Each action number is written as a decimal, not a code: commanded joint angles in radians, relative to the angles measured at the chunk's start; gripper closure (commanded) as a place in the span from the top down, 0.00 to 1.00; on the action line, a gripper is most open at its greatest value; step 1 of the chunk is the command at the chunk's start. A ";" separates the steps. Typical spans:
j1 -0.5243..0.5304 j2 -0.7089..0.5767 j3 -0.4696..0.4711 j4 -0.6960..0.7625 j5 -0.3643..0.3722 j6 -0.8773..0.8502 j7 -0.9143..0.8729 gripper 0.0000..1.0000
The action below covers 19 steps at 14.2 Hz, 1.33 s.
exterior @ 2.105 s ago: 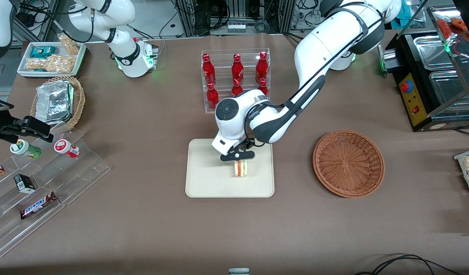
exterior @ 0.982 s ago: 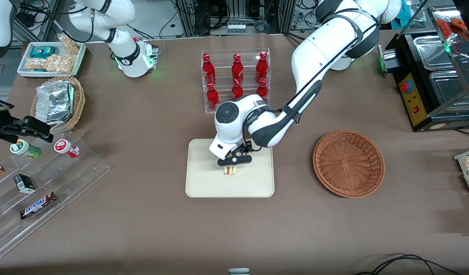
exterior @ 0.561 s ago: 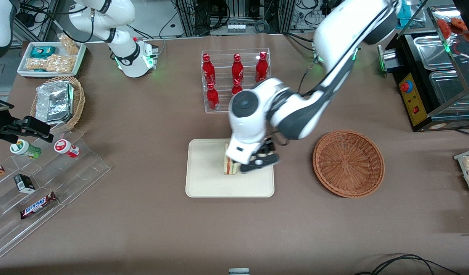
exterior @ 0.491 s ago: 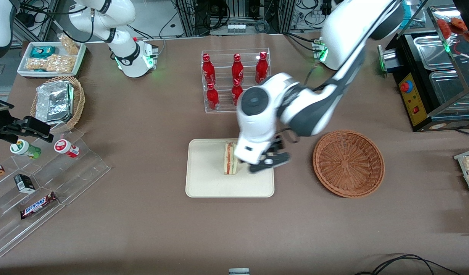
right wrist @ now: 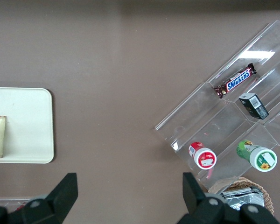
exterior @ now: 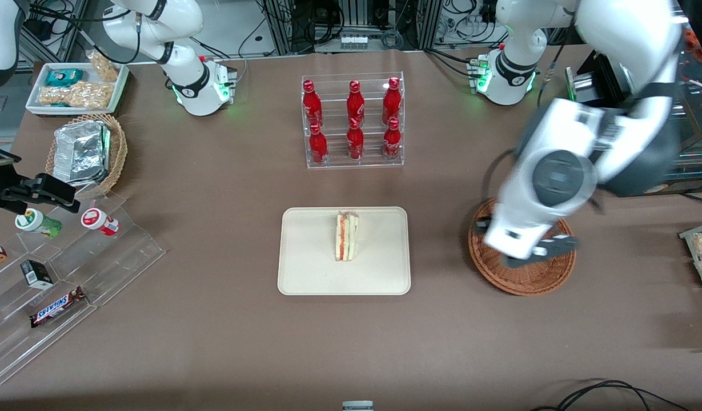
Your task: Place sandwich from basket to tray
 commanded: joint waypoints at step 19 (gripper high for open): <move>0.020 -0.463 0.299 -0.148 -0.278 -0.154 0.322 1.00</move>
